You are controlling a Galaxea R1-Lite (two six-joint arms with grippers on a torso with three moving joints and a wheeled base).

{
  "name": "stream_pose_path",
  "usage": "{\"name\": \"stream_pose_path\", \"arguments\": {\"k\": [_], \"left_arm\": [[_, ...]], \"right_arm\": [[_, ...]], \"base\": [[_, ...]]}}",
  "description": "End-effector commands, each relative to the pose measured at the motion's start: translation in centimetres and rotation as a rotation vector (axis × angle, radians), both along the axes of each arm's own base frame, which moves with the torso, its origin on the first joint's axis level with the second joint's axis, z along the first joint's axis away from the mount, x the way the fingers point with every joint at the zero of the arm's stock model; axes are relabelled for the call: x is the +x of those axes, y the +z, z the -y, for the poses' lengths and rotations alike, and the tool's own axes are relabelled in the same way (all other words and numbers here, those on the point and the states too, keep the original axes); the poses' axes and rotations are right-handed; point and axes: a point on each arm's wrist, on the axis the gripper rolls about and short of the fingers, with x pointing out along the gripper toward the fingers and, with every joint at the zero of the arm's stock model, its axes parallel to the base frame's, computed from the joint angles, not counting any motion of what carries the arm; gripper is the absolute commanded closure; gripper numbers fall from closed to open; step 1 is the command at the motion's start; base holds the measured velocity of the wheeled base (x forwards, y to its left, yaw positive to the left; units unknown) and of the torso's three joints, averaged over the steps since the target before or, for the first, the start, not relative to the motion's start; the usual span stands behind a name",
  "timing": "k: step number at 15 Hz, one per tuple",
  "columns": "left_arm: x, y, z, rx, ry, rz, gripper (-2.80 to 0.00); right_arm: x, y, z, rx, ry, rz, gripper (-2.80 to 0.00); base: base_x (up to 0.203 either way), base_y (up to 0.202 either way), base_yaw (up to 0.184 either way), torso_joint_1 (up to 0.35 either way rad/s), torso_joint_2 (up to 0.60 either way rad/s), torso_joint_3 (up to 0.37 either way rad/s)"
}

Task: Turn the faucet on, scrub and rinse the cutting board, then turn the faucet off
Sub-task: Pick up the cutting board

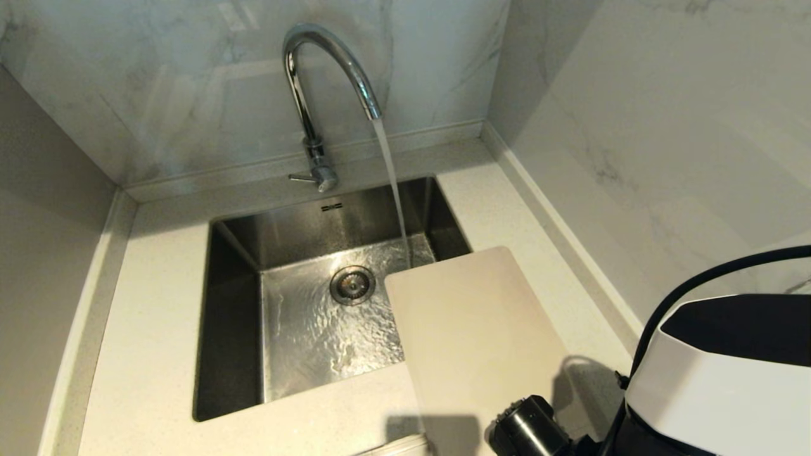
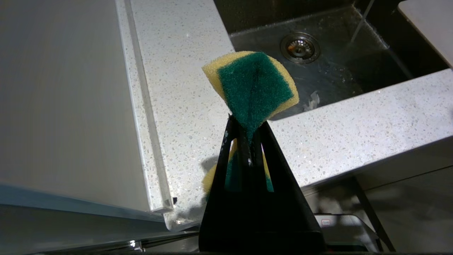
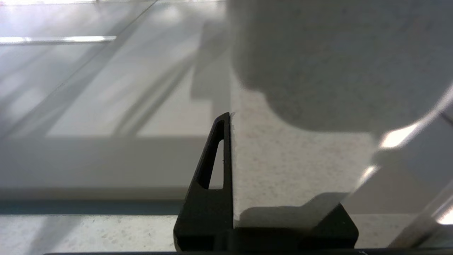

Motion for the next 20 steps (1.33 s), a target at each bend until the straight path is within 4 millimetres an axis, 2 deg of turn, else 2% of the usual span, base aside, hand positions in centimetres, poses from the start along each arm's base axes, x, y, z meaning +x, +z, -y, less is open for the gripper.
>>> {"name": "stream_pose_path", "arguments": {"k": [1,6,8,11,15,20], "left_arm": [[0.0,-0.1,0.0,0.000,0.001,-0.004,0.00],[0.0,-0.1,0.0,-0.001,0.000,-0.004,0.00],[0.0,-0.1,0.0,0.000,0.002,-0.004,0.00],[0.0,-0.1,0.0,0.000,0.002,-0.004,0.00],[0.0,-0.1,0.0,0.000,0.000,-0.004,0.00],[0.0,-0.1,0.0,0.000,0.000,-0.004,0.00]], "right_arm": [[0.1,0.1,-0.1,-0.001,0.007,0.011,0.00],[-0.7,0.7,0.2,0.000,0.014,0.012,0.00],[-1.0,1.8,0.2,0.018,0.015,0.053,0.00],[-1.8,4.6,0.9,0.031,0.004,0.122,0.00],[-3.8,8.7,2.6,-0.024,-0.016,0.137,0.00],[-5.2,13.2,3.7,-0.036,-0.029,0.176,0.00]], "base": [[0.000,0.000,0.000,0.000,0.00,0.000],[0.000,0.000,0.000,0.000,0.00,0.000],[0.000,0.000,0.000,0.000,0.00,0.000],[0.000,0.000,0.000,0.000,0.00,0.000],[0.000,0.000,0.000,0.000,0.00,0.000],[0.000,0.000,0.000,0.000,0.00,0.000]]}}
